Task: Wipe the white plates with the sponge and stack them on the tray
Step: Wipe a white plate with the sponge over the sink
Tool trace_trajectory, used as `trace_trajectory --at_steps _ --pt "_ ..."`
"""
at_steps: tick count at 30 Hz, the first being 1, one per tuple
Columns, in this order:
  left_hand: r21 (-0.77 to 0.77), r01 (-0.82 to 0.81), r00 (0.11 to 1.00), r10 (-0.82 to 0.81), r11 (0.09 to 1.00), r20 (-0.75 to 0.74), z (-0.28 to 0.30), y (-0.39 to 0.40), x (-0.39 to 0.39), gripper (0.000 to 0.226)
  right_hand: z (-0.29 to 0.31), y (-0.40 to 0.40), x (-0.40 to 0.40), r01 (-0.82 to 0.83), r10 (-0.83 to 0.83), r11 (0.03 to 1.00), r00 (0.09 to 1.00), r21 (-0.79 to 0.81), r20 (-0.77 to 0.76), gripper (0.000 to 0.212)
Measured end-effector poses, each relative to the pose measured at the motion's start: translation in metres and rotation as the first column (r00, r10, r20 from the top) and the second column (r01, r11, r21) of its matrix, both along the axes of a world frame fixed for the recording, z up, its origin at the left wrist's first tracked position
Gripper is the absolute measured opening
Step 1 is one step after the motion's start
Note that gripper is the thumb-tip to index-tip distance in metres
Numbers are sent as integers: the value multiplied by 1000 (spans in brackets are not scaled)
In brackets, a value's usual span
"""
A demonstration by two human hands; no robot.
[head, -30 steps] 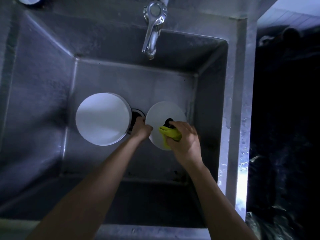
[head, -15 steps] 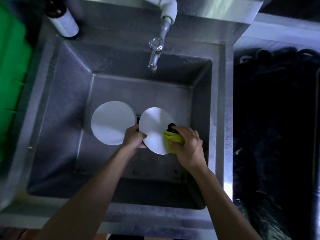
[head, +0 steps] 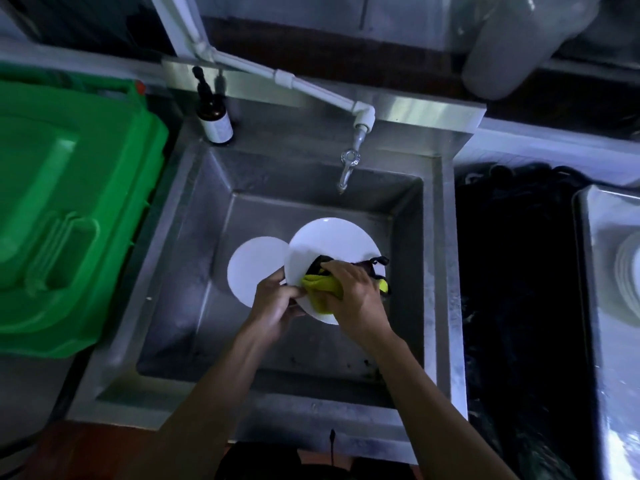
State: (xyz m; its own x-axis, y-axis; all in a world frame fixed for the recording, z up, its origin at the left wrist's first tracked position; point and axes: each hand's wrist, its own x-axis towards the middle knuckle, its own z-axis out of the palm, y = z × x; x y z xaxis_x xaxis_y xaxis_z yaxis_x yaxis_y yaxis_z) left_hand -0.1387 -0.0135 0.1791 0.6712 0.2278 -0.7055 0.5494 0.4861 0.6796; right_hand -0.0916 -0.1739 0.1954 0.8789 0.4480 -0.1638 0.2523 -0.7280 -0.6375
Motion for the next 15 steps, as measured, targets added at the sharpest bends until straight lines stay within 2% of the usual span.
trace_trajectory --at_steps 5,12,15 --pt "-37 47 998 -46 998 44 20 6 -2 50 11 -5 -16 59 -53 997 989 -42 141 58" --pt "-115 91 992 -80 989 99 37 -11 4 49 28 -28 -31 89 -52 984 972 -153 230 57" --pt "-103 120 988 -108 987 115 40 -24 7 44 32 -39 -30 117 -73 982 960 -147 272 56"
